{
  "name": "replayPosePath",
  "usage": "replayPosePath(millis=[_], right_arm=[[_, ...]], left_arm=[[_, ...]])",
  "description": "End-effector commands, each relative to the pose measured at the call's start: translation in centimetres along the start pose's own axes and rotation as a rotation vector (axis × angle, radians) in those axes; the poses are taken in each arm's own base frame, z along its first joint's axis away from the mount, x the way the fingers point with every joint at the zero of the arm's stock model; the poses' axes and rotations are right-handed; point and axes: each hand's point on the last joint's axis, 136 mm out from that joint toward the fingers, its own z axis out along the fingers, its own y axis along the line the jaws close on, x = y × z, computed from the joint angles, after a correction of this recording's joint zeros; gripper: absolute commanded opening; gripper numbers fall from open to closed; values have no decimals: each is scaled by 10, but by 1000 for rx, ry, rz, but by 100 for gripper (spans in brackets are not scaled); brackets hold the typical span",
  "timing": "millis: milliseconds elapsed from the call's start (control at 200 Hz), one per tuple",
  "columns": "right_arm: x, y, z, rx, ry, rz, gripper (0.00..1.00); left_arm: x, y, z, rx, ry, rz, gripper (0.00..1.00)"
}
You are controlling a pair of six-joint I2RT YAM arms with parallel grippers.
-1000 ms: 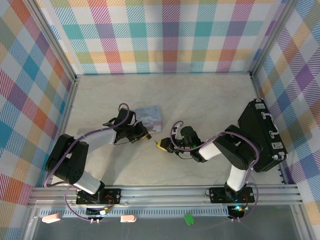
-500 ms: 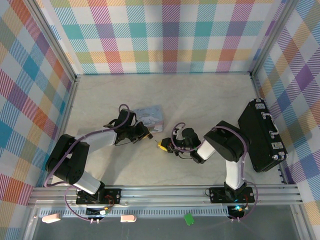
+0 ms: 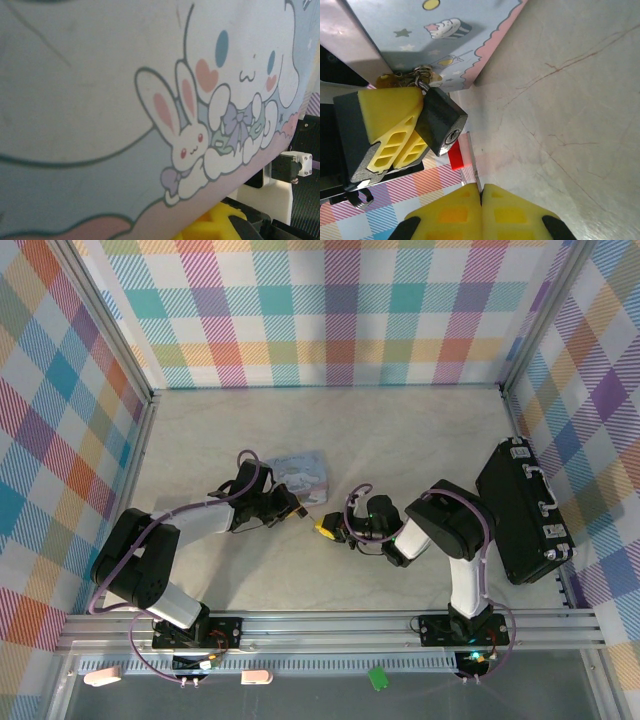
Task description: Unlock a padlock with a key
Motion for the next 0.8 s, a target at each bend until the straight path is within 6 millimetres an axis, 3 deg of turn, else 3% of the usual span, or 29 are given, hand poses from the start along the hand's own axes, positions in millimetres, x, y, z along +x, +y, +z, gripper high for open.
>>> replayPosePath(millis=[0, 455, 795], right_arm=[[4, 9, -1, -46, 18, -17, 0], [4, 15, 1, -75, 31, -23, 0], [2, 7, 1, -64, 26, -16, 0]], left_arm=[[-1, -16, 1, 61, -7, 20, 3], [1, -17, 5, 73, 5, 15, 3], [-1, -18, 4, 80, -3, 11, 3]])
